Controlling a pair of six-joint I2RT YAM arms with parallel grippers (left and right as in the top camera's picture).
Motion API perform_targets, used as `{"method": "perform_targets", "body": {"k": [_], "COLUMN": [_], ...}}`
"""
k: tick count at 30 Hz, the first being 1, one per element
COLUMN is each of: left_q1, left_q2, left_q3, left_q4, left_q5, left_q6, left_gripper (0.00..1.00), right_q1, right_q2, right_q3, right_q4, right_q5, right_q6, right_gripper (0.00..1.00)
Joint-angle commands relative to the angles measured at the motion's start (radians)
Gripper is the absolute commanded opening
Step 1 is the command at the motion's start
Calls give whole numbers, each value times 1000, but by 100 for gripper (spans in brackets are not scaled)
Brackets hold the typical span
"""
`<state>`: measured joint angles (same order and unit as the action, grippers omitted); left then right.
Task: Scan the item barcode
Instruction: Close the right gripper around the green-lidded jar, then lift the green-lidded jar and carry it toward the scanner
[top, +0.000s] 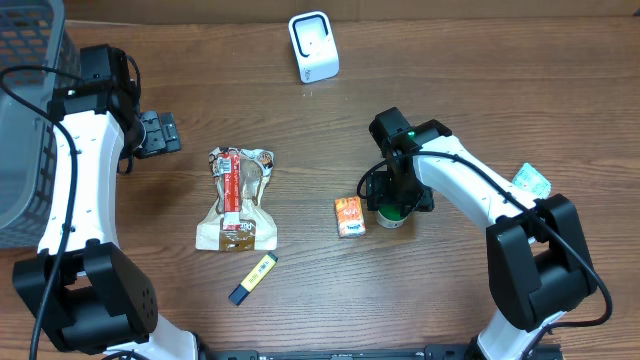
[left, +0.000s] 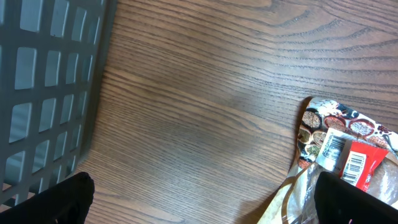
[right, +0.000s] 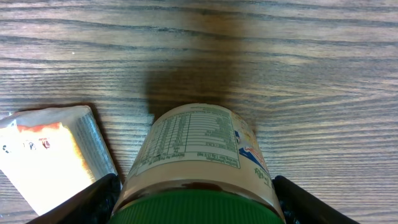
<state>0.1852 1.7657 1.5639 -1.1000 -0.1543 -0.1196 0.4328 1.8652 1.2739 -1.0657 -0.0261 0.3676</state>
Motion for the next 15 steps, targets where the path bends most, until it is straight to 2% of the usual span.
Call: {"method": "perform_targets", "body": {"k": [1, 7, 15], "left_q1": [-3, -3, -3], "left_q2": [0, 0, 0], "left_q3": [2, 2, 2], "left_q4": [1, 1, 1], "left_q5": [2, 2, 2], "left_q6": [19, 19, 19], "left_gripper": [100, 100, 100], "right_q1": [4, 4, 4], "right_q2": [-23, -23, -23], "right_q3": [-5, -5, -71], "right_q4": [7, 6, 60], "right_q5": [-1, -1, -1], "right_q6": [8, 8, 19], "right_gripper": [79, 84, 84]}}
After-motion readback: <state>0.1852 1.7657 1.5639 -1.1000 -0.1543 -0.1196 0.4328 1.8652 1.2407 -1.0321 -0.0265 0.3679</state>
